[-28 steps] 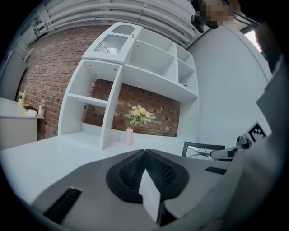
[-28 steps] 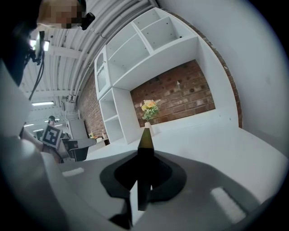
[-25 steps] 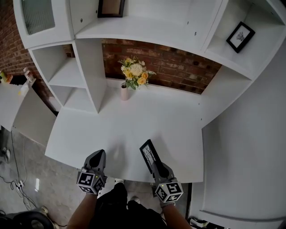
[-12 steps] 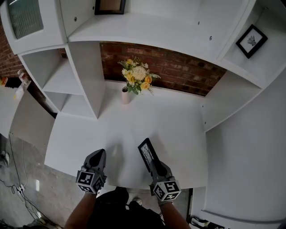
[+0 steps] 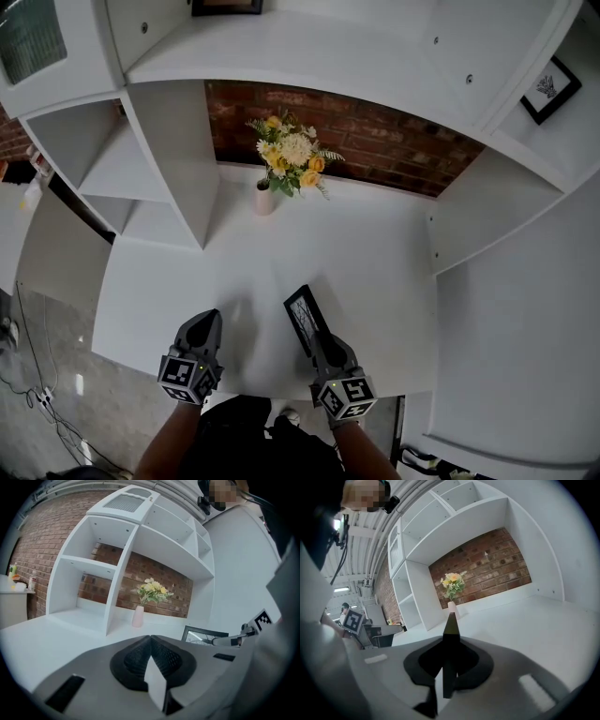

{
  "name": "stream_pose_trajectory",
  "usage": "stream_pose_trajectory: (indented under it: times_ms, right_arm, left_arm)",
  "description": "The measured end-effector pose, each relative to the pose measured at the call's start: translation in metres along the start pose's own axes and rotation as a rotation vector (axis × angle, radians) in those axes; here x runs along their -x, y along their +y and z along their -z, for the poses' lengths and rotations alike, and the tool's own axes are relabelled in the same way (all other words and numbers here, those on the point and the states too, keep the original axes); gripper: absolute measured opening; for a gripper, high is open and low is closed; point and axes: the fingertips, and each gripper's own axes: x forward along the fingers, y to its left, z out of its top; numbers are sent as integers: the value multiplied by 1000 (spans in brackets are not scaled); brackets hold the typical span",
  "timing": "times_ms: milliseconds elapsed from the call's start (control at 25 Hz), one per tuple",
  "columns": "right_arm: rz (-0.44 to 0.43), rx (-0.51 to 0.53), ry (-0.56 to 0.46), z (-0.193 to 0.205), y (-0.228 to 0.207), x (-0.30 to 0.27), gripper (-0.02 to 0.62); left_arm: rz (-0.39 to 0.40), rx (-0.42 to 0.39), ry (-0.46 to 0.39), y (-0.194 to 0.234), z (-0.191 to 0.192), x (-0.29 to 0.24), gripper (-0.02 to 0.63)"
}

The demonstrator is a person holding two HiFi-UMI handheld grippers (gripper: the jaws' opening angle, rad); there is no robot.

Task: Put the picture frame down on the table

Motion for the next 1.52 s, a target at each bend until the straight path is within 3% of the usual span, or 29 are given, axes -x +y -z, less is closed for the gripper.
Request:
stream_pose_trajectory:
  times_ms: [800,1520]
  right_arm:
    - [2,21,66,13,6,-25,26]
    - [106,-4,120,24,-25,-36,124]
  left_arm:
    - [18,13,14,9,0,-11,3]
    - [14,25,38,20,5,-13,3]
